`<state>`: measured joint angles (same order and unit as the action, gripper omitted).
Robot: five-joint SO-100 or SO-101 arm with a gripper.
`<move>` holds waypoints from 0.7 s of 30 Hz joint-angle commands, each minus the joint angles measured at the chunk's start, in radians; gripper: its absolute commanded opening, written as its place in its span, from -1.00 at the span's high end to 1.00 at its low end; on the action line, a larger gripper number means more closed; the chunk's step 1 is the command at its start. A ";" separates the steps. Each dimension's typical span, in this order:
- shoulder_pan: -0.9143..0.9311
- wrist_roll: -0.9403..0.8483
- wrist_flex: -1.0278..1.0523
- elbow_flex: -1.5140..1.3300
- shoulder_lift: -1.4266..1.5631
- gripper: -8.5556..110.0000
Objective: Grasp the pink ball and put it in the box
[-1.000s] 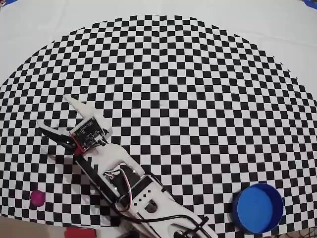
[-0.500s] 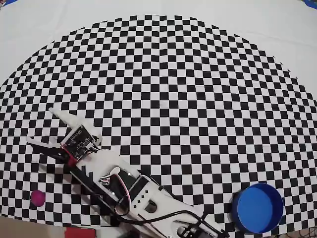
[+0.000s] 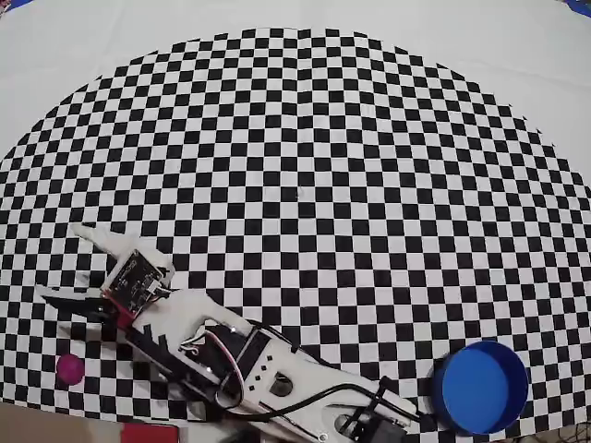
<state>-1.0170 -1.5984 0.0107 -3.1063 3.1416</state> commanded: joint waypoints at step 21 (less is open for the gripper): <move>-0.175 -0.002 0.002 -0.006 -0.023 0.36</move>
<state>-1.1766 -1.5984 0.0107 -3.1063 3.1232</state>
